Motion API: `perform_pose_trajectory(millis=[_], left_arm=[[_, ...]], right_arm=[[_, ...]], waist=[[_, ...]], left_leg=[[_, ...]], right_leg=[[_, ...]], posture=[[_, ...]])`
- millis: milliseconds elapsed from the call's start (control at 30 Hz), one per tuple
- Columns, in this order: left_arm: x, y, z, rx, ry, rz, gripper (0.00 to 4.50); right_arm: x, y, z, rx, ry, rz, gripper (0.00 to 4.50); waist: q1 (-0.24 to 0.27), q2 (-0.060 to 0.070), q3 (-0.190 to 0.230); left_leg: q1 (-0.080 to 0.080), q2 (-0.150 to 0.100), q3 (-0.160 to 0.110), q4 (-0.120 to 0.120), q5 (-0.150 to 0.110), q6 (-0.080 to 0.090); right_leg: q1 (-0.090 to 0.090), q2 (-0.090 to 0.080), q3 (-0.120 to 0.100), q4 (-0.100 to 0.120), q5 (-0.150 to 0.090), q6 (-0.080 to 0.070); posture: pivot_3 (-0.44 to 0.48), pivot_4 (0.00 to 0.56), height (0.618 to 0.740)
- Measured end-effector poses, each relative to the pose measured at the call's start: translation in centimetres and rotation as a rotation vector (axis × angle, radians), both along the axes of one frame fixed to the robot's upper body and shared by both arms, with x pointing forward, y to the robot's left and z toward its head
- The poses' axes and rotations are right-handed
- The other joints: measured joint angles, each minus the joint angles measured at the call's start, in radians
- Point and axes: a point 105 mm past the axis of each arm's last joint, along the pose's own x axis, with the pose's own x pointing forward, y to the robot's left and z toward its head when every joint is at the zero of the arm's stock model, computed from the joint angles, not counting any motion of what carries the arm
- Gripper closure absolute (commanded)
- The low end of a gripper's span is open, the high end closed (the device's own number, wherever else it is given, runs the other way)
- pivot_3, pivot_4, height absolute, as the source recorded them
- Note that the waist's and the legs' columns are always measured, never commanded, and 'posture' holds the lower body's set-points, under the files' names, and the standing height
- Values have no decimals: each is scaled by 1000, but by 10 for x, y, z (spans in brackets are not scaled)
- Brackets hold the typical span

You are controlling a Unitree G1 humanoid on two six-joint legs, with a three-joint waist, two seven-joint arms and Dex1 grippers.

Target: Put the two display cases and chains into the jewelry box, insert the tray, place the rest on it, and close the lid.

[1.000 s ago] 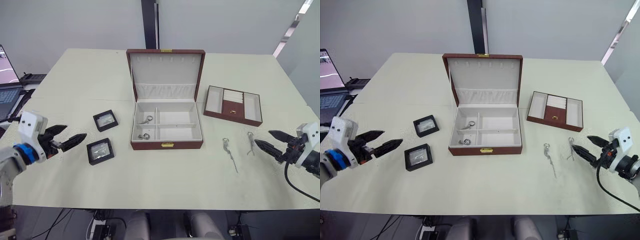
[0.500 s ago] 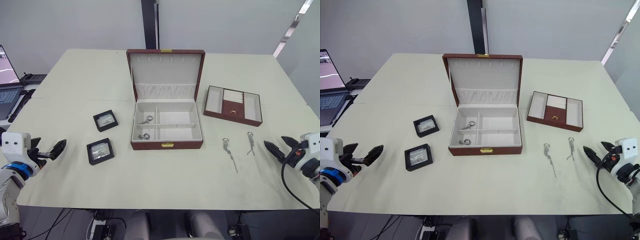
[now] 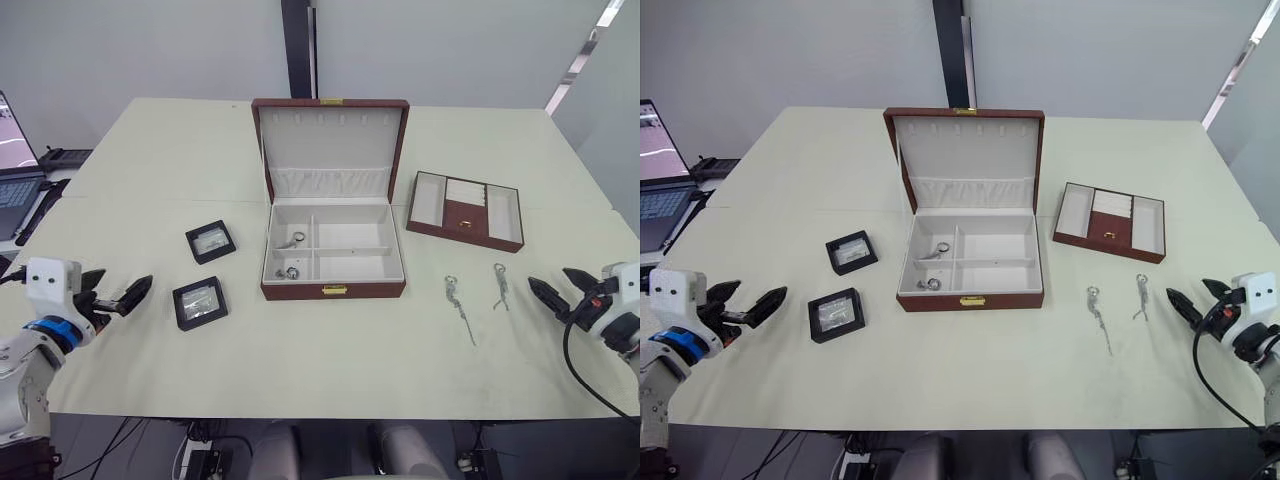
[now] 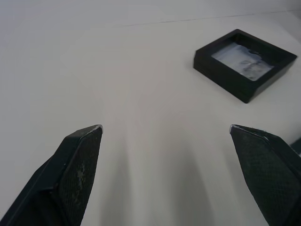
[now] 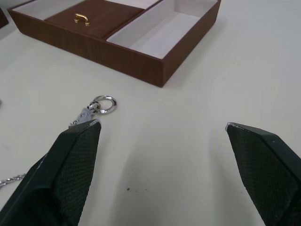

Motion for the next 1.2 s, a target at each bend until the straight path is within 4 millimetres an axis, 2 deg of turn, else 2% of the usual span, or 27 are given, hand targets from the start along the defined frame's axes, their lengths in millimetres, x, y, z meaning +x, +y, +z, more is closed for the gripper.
perform_pose_trajectory(millis=[167,267,367,433,667,800,1200], left_arm=[[-1,-37,25,89,36,-288,9],[-5,-49,24,135,118,-418,9],[-8,-64,31,195,169,-571,9],[-12,-70,30,236,215,-650,9],[-27,-74,15,354,358,-805,9],[-28,-73,11,413,378,-823,9],[-29,-76,-3,415,404,-824,9]], right_arm=[[9,53,37,-1,-61,275,0],[4,87,50,-29,-38,456,0],[-5,132,75,-68,-70,679,0],[-13,152,86,-96,-84,785,0],[-42,199,94,-134,-42,1040,0],[-49,213,94,-123,-47,1100,0],[-47,216,90,-91,-39,1091,0]], waist=[[-8,1,0],[-8,1,1],[-10,2,1],[-9,2,1],[-9,2,1],[-9,1,1],[-8,1,1]], left_leg=[[1,0,0,0,0,0],[1,0,0,0,0,0],[1,0,0,0,0,0],[1,0,-1,0,0,0],[0,0,-1,0,0,0],[0,0,-1,0,0,0],[0,0,-1,0,0,0]], right_leg=[[0,0,0,1,0,0],[0,0,0,1,0,0],[0,0,0,1,0,0],[0,0,-1,1,0,-1],[-1,0,-1,1,-1,-1],[-1,0,-1,1,-1,-1],[-1,0,-1,1,-1,-1]], posture=[[0,150,740],[0,150,740],[0,150,740],[0,150,740],[0,150,740],[0,150,740],[0,150,740]])
